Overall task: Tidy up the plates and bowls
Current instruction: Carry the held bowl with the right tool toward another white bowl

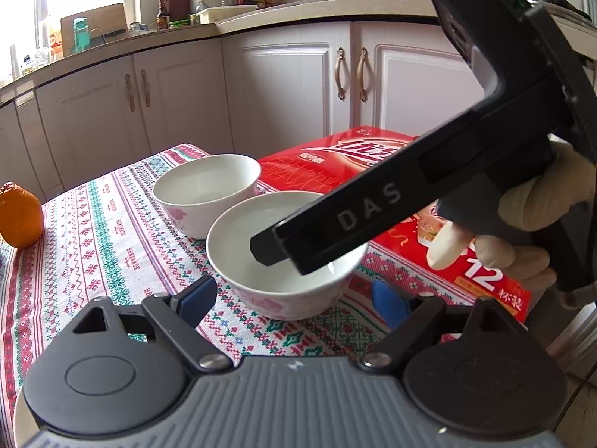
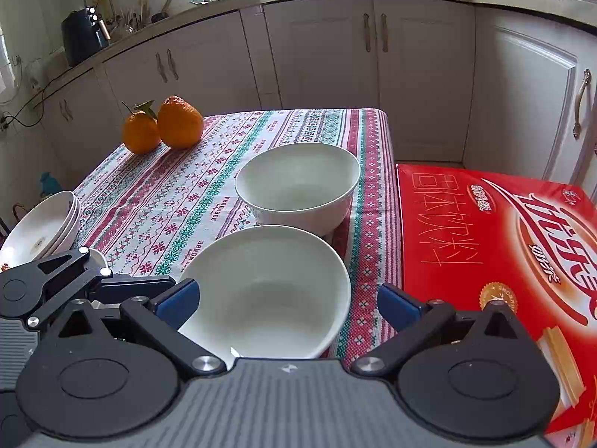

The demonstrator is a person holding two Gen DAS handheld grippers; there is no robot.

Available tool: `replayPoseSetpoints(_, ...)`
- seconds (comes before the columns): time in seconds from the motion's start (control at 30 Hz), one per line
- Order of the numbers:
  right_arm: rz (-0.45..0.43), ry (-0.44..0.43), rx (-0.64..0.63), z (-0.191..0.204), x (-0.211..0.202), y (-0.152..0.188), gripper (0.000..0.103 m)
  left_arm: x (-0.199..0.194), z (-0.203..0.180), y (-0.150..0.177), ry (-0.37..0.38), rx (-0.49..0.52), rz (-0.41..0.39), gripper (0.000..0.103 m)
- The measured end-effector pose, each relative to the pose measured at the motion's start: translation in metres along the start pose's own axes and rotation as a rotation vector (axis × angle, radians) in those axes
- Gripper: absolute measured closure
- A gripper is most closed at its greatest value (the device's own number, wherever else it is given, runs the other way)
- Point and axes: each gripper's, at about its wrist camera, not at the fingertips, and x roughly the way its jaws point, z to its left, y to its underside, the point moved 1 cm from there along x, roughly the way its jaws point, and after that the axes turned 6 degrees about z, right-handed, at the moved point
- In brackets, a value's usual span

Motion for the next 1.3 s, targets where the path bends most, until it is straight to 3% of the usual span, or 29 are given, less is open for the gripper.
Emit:
replayPoseSetpoints(0.2,0.010,-0.028,-0.010,-0.001,0.006,-0.003,0.005,0.007,-0.004,-0.001,-0.019,-0.026,0.009,0.017)
replayPoseSetpoints(0.47,0.022,-0.061,-0.021,-0.001,0.011,-0.007,0.018,0.011,-0.003,-0.003,-0.023,-0.043,0.010,0.018)
replayPoseSetpoints(0.97,0.031,-0.085,0.002,-0.002,0.002,-0.006,0.018,0.011,-0.004,-0.004,-0.033,-0.044,0.015,0.022)
replayPoseSetpoints(1.3,0.020,-0.083,0.009,0.010,-0.025,0.000,0.018,-0.017,-0.007,-0.004,-0.006,0.000,0.011,0.022)
